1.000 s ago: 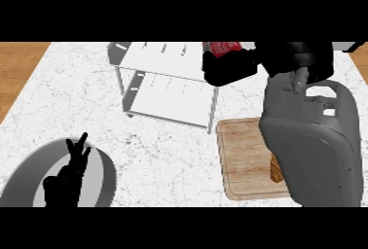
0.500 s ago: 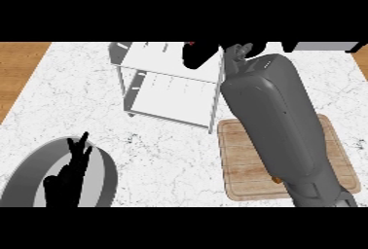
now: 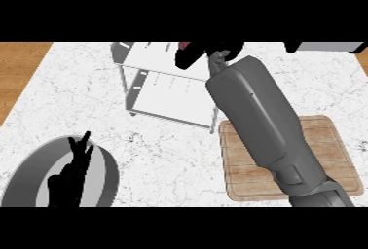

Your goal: Pick the can from the cutting board and place it in the tiered basket

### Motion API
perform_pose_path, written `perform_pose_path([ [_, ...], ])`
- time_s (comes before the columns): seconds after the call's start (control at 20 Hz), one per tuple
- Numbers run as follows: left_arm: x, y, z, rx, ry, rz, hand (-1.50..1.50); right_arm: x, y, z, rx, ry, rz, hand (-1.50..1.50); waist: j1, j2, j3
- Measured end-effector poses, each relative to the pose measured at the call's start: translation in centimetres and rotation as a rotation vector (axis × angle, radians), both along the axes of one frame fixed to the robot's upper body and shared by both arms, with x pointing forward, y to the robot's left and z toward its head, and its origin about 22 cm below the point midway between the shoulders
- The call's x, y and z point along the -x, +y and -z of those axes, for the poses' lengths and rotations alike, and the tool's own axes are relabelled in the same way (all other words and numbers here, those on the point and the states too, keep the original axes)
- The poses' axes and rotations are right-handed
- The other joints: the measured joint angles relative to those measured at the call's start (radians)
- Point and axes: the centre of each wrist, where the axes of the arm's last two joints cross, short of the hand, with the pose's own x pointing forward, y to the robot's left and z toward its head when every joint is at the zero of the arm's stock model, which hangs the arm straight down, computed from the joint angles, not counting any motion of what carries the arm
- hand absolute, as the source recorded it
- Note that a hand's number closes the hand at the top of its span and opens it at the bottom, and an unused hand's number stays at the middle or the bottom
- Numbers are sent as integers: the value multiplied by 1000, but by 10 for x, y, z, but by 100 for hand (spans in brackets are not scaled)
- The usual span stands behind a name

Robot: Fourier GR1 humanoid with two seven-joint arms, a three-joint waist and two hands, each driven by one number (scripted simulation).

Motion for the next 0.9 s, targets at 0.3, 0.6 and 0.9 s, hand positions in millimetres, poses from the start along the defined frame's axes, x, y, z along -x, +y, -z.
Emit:
perform_pose_path([
  [0.3,-2,0,-1,11,-6,13,0,-12,-10,19,-255,60,-3,-150,11,4,0],
  [0.6,-2,-1,-1,11,-2,15,0,-16,-14,29,-500,7,-16,-150,12,2,-1],
  [0.9,4,4,2,15,10,-9,0,-19,-20,9,-634,-172,50,-150,-17,-6,0],
])
